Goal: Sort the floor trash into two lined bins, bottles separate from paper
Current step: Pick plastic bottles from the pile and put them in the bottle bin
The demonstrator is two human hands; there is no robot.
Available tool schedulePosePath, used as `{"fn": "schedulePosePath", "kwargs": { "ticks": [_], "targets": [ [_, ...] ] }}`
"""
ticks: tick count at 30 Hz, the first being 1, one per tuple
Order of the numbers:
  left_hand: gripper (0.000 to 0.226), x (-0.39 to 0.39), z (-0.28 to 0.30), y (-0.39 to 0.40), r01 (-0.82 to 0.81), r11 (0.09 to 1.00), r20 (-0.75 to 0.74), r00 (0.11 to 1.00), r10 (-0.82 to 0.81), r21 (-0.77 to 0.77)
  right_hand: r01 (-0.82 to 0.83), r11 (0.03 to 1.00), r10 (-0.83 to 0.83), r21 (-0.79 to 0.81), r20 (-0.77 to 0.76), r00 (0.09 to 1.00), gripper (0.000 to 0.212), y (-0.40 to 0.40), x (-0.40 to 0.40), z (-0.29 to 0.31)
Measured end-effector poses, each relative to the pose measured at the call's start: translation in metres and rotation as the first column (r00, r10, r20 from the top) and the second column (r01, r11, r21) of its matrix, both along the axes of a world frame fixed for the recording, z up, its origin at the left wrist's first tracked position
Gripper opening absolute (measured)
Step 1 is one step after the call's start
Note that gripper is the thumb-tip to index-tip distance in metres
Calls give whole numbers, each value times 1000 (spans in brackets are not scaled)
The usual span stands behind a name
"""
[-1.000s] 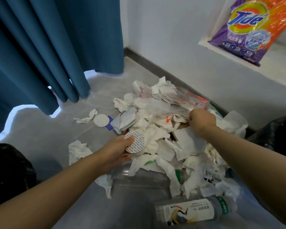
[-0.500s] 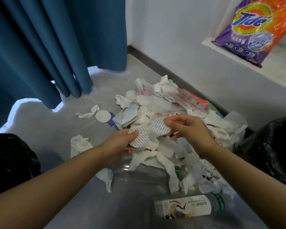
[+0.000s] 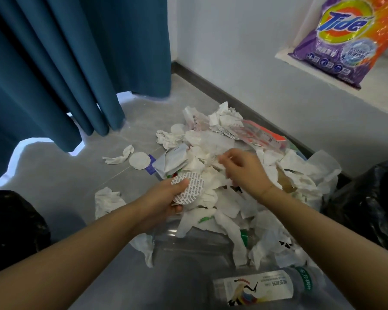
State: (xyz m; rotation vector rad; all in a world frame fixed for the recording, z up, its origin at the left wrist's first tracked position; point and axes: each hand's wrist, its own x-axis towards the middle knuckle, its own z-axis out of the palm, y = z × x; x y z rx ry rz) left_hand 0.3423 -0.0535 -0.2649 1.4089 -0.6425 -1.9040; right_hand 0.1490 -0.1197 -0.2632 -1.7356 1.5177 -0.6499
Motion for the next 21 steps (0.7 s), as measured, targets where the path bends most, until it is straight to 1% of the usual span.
{"fn": "schedulePosePath", "kwargs": {
  "ticks": [1, 2, 3, 4, 6, 8, 12, 15, 18, 21],
  "targets": [
    [23, 2, 0, 0, -27, 1000, -4, 1000, 27, 7, 9, 997, -20, -75, -157, 987, 21, -10, -9, -4],
    [23, 5, 0, 0, -34, 999, 6, 999, 34, 7, -29, 995, -2, -96, -309, 951, 21, -18, -16, -7],
    [23, 8, -2, 0, -35, 999, 21, 999, 35, 3, -83, 994, 44, -70, -438, 898, 23, -25, -21, -11],
    [23, 10, -3, 0, -34, 999, 35, 999, 34, -2, -134, 991, 97, -30, -534, 840, 27, -30, -23, -15],
    [23, 14, -7, -1, -48, 999, 49, 998, 48, -1, -216, 976, 161, -6, -648, 745, 33, -35, -22, -21],
    [22, 16, -8, -1, -49, 999, 50, 998, 48, 4, -280, 959, 164, -47, -712, 683, 32, -39, -18, -23],
    [24, 21, -9, 1, 5, 1000, 79, 997, -6, 5, -385, 910, 129, -152, -780, 612, 32, -45, -11, -29],
    [26, 24, -10, 1, 10, 1000, 93, 996, -10, 1, -429, 877, 101, -216, -790, 605, 32, -50, -8, -30],
    [28, 25, -10, 1, -4, 1000, 86, 996, 3, 5, -397, 890, 65, -223, -800, 596, 33, -59, -4, -30],
    [28, 25, -10, 0, -3, 1000, 87, 996, 1, 18, -362, 903, 49, -230, -783, 620, 37, -64, -1, -30]
  ]
}}
